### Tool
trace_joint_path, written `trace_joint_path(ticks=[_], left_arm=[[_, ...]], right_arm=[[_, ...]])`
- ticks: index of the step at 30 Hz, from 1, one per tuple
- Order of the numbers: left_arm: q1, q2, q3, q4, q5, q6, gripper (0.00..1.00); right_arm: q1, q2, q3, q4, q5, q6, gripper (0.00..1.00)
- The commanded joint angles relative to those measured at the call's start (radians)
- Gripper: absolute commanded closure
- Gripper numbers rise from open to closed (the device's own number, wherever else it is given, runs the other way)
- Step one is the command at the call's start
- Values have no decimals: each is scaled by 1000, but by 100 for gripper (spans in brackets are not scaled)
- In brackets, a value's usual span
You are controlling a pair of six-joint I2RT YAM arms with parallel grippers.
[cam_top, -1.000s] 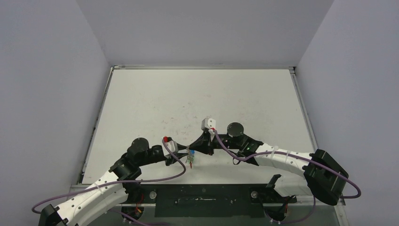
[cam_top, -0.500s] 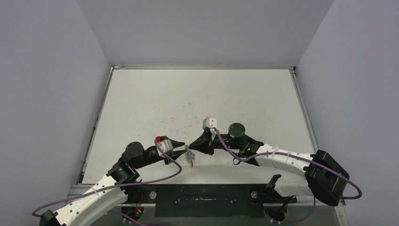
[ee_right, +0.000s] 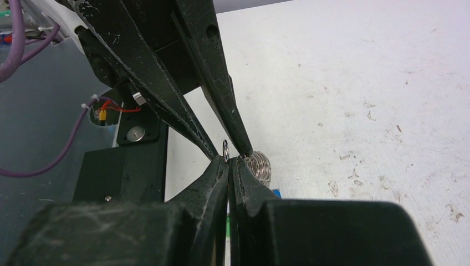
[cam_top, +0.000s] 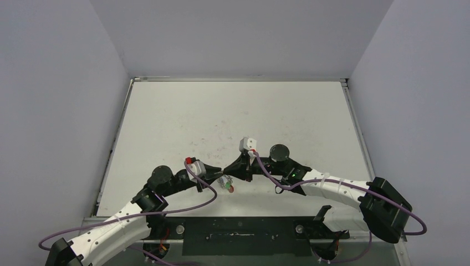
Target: Put the keys on the keyring
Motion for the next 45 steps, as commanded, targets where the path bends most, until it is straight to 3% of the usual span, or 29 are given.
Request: trace_joint_path(ticks=[1, 3, 6, 13, 18, 20, 22, 24, 27, 32, 39, 45], left_arm=[[-3, 12, 12, 82, 8, -18, 80], [-2, 12, 12, 82, 10, -15, 85], [-2, 10, 14, 74, 14, -7, 100], [-2, -9, 29, -4, 4, 24, 100], [-2, -26, 40, -59, -19, 47, 100], [-2, -29, 39, -58, -20, 58, 100], [-2, -26, 40, -60, -19, 65, 100], [-2, -25, 41, -66, -18, 73, 100], [-2, -26, 43, -69, -16, 79, 100], [-2, -28, 53, -84, -14, 88, 100], [-3, -22, 66, -102, -9, 91, 100], [-3, -19, 62, -104, -6, 90, 100]], right_arm=[[6, -24, 13, 70, -14, -7, 100], [8, -23, 13, 69, -14, -7, 100], [7, -22, 15, 69, -14, -9, 100], [6, -25, 22, 53, -15, -16, 99], [0, -61, 21, 28, 14, -44, 57], [-14, -78, 25, 9, 33, -59, 29], [-36, -94, 42, -32, 39, -76, 10], [-59, -108, 58, -73, 43, -89, 0], [-101, -128, 76, -124, 90, -51, 0], [-214, -135, 129, -325, 364, 214, 0], [-452, -73, 147, -613, 321, 429, 0], [-563, -178, 59, -839, 480, 473, 0]])
